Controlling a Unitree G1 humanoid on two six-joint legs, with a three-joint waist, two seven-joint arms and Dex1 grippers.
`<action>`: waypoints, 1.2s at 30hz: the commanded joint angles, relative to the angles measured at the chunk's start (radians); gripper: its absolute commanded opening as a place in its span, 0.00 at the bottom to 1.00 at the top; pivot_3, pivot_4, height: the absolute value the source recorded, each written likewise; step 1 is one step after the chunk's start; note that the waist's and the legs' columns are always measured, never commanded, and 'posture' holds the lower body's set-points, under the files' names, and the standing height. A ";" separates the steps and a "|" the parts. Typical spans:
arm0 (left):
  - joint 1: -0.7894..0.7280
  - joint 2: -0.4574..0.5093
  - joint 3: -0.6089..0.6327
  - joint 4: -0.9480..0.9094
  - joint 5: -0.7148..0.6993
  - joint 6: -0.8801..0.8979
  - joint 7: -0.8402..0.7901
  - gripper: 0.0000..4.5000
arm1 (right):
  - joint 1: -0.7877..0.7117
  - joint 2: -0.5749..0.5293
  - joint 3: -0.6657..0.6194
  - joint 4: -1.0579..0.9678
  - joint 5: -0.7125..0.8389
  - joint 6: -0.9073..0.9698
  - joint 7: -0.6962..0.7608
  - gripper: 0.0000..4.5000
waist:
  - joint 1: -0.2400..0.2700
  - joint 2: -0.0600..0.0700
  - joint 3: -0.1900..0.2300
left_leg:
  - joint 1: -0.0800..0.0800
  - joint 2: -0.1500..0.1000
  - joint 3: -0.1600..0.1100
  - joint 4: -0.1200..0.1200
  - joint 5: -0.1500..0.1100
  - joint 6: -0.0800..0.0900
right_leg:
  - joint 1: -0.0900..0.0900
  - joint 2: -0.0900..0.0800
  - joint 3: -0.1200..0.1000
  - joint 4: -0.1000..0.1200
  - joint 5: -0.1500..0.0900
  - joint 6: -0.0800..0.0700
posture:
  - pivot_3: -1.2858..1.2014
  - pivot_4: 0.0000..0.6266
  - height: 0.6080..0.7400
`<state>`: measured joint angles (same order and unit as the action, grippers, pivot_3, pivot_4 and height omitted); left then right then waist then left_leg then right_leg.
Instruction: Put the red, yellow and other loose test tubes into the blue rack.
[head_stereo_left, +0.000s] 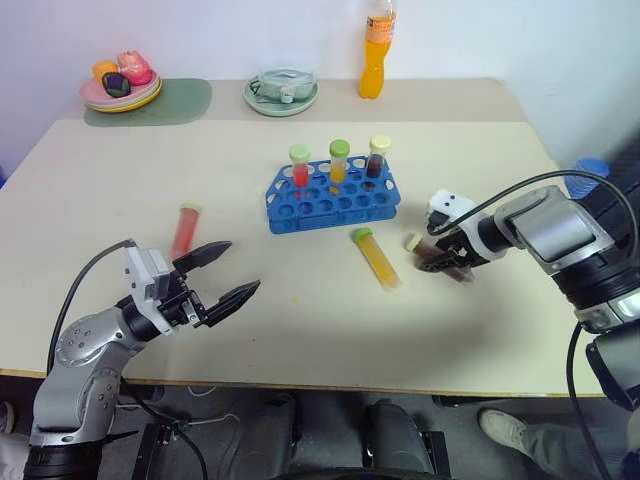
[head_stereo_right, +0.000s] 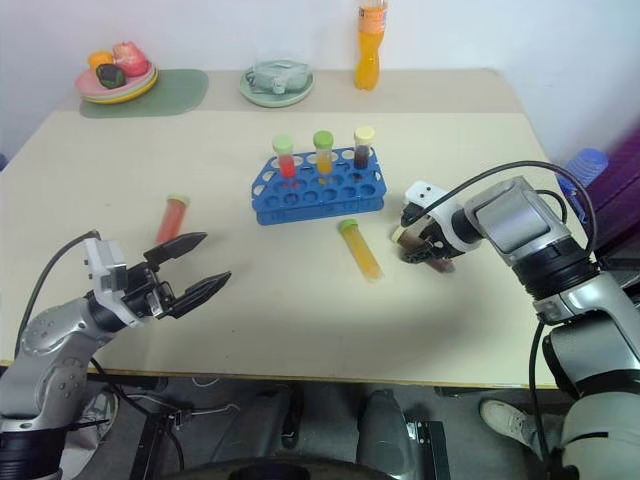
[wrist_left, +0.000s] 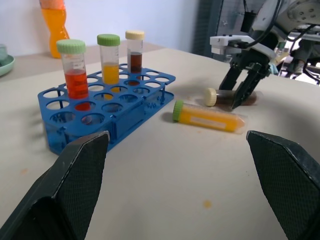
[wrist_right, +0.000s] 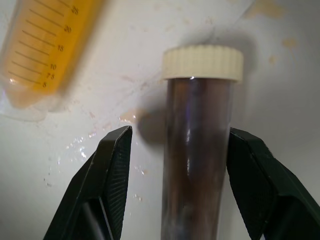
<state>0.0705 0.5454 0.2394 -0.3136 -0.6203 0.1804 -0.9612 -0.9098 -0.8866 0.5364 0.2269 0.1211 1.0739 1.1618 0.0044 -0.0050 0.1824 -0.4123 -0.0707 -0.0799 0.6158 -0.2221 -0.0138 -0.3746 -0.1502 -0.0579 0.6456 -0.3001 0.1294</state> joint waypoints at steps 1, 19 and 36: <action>0.003 -0.005 -0.007 -0.031 -0.001 -0.019 -0.001 1.00 | -0.036 -0.003 0.020 0.048 -0.030 0.037 0.014 0.63 | 0.003 0.000 0.000 | 0.000 0.000 0.000 0.000 0.000 0.000 | 0.000 0.000 0.000 0.000 0.000 0.000 | 0.52 0.24 1.00; 0.034 0.001 -0.004 -0.044 -0.005 -0.021 0.010 1.00 | -0.067 0.044 0.054 0.134 -0.098 -0.016 0.036 0.17 | 0.003 0.000 0.000 | 0.000 0.000 0.000 0.000 0.000 0.000 | 0.000 0.000 0.000 0.000 0.000 0.000 | 0.52 0.24 1.00; -0.013 0.023 0.023 -0.014 -0.020 -0.007 0.007 1.00 | 0.189 0.531 -0.783 -0.266 0.348 -0.401 -0.282 0.17 | -0.008 -0.004 0.001 | -0.001 0.000 -0.002 -0.001 0.001 -0.002 | -0.001 0.001 -0.001 0.002 0.000 0.000 | 0.52 0.24 1.00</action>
<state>0.0741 0.5550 0.2333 -0.3148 -0.6223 0.1819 -0.9524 -0.7556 -0.4069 -0.2157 -0.0278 0.4877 0.8342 0.9590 -0.0041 -0.0088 0.1829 -0.4127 -0.0707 -0.0826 0.6152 -0.2210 -0.0159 -0.3748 -0.1493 -0.0592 0.6475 -0.2998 0.1296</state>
